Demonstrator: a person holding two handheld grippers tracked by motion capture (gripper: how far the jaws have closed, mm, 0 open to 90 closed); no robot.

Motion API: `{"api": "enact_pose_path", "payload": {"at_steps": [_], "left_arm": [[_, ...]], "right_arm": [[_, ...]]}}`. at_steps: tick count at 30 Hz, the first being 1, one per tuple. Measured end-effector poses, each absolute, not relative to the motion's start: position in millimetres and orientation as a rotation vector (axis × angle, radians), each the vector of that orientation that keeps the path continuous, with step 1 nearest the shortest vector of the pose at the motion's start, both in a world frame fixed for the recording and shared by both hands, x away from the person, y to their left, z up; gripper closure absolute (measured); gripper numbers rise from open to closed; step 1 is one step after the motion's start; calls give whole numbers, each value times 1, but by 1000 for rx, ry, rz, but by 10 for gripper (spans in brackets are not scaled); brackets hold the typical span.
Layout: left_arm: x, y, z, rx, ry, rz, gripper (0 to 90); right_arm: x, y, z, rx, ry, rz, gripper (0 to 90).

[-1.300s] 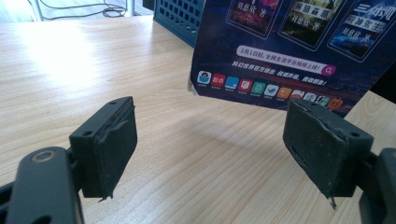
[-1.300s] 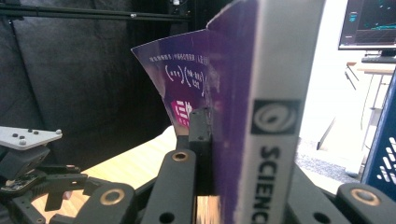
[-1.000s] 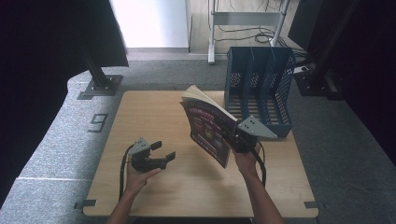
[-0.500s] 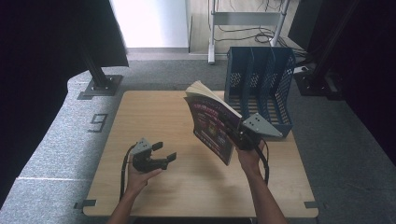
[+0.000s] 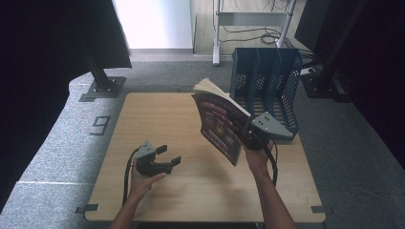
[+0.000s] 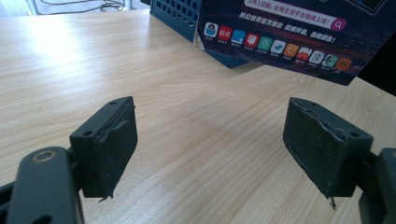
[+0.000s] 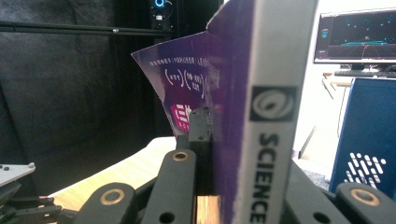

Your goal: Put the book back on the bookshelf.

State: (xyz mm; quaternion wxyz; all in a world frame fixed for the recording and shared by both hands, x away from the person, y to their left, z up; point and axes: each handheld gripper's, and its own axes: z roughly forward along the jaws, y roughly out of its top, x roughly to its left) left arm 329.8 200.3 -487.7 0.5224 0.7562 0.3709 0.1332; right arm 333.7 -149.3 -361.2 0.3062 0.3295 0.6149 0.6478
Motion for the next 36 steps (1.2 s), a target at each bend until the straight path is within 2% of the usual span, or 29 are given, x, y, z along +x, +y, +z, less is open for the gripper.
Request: {"api": "enact_pose_path", "payload": {"at_steps": [36], "left_arm": [[329,200,-487,1816,882,318,178]], "right_arm": [[347,-166,-345,909,1546,1687,814]]}}
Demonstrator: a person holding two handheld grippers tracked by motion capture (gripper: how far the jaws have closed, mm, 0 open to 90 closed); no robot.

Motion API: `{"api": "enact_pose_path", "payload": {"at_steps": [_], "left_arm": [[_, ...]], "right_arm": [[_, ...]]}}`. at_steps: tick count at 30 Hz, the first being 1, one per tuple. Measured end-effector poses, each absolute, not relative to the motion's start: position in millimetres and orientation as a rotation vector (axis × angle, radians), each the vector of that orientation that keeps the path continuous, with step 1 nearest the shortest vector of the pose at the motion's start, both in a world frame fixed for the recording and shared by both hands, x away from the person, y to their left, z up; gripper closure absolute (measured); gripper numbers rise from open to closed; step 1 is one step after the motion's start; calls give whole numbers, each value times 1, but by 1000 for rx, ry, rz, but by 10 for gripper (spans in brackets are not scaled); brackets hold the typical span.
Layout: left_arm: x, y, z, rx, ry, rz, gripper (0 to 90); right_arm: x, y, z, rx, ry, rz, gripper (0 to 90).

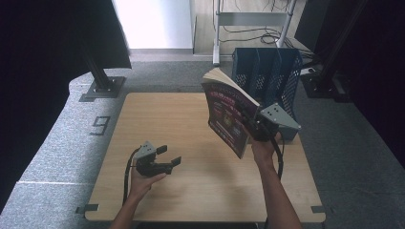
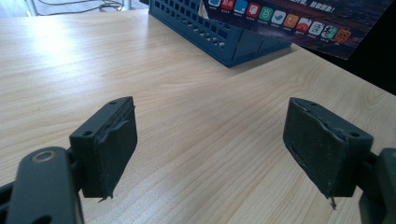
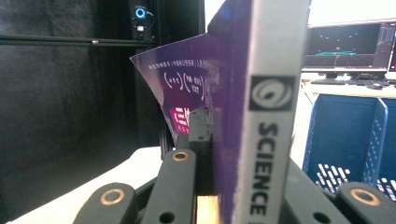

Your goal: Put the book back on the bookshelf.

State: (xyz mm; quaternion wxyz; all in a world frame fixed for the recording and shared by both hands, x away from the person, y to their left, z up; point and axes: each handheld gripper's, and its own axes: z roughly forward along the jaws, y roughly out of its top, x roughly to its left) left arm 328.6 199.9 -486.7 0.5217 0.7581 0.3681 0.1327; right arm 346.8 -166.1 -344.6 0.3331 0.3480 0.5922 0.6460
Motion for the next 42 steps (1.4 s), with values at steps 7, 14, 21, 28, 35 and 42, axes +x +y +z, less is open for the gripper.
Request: {"api": "enact_pose_path", "payload": {"at_steps": [7,14,21,28,35,42], "left_arm": [[329,199,-488,1826,877,315,176],[328,197,-488,1830,875,311,175],[329,199,-487,1821,877,313,176],[329,198,-487,1824,875,311,177],[329,198,-487,1822,881,310,177],[329,199,-487,1821,880,312,179]], "right_arm": [[349,-169,-343,918,1532,1681,815],[352,-171,-339,931,1517,1684,815],[354,-173,-335,937,1509,1673,815],[357,-178,-333,949,1493,1662,815],[361,-183,-331,965,1479,1649,815],[362,-187,-328,967,1441,1638,815]]}}
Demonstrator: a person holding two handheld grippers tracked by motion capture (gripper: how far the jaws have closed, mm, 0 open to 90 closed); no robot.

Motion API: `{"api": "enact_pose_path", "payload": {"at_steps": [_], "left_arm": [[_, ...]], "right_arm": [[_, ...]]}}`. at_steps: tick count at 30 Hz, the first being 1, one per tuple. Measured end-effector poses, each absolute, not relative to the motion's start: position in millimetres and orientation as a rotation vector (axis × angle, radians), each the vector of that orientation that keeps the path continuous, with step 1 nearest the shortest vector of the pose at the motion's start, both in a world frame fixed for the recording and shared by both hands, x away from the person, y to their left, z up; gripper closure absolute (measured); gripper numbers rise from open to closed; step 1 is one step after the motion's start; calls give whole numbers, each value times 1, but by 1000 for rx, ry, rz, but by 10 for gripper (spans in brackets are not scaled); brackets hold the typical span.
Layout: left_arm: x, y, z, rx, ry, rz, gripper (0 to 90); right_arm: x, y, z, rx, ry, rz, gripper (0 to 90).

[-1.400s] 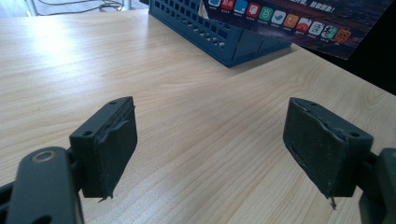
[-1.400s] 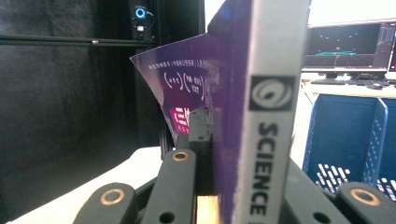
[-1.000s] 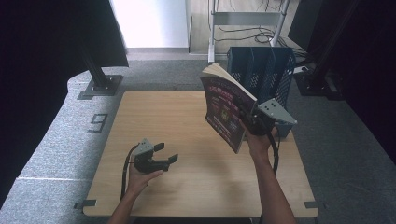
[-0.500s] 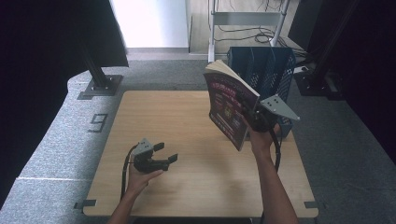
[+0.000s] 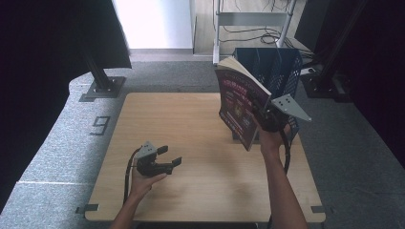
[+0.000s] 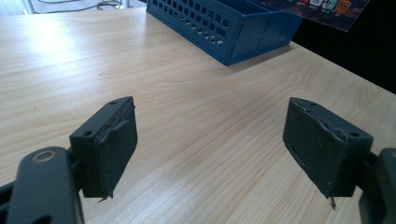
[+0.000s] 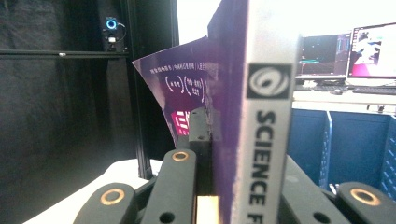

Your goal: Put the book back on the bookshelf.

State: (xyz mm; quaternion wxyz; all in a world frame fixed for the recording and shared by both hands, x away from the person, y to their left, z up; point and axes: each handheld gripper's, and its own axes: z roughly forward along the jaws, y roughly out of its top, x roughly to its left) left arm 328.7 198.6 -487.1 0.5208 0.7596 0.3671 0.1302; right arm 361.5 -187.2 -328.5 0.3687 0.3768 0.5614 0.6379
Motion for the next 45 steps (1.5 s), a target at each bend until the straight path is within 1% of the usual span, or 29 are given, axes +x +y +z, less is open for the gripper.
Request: {"api": "enact_pose_path", "payload": {"at_steps": [45], "left_arm": [[329,199,-487,1820,879,313,181]], "right_arm": [[383,-214,-331,1077,1354,1536,814]]}}
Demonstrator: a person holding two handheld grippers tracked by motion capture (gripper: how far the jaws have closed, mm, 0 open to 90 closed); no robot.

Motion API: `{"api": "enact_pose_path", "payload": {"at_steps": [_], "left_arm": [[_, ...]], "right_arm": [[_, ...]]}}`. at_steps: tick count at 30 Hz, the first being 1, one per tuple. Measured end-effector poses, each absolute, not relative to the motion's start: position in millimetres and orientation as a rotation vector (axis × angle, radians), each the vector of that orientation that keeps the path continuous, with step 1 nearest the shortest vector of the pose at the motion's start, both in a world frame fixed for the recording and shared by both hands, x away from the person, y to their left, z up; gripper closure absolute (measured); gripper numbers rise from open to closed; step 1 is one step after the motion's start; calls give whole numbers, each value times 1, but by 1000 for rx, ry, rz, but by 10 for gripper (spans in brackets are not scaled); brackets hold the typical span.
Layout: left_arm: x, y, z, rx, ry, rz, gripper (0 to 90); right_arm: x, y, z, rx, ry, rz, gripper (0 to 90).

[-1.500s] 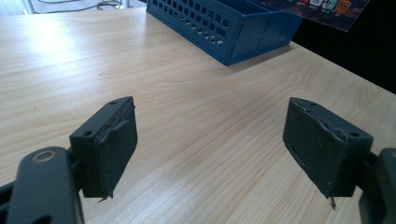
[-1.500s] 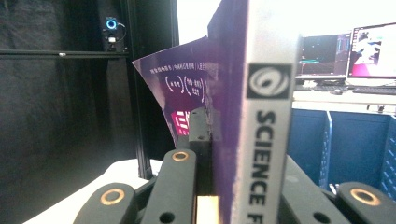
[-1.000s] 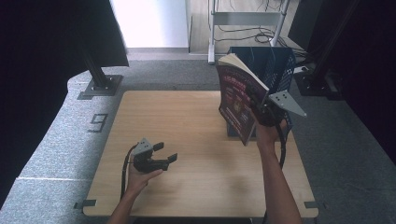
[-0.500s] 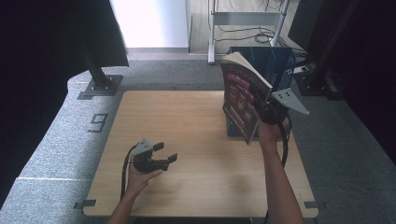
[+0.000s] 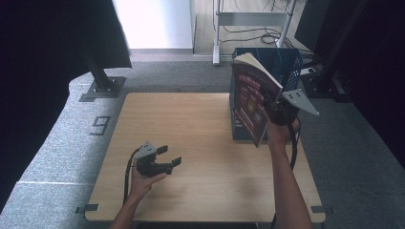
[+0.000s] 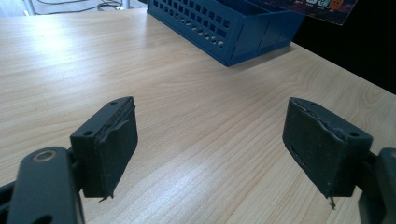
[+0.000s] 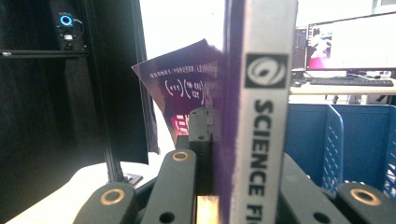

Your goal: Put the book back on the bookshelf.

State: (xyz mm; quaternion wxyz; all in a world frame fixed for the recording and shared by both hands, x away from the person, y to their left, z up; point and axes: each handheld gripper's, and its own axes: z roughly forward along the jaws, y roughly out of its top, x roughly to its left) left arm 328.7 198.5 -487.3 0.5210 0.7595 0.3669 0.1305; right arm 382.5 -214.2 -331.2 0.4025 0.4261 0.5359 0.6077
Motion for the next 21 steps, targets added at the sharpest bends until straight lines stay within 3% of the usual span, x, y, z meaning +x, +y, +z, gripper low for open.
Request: {"api": "enact_pose_path", "payload": {"at_steps": [21], "left_arm": [[330,200,-489,1831,876,301,180]], "right_arm": [[403,-220,-341,1142,1323,1485,814]]}}
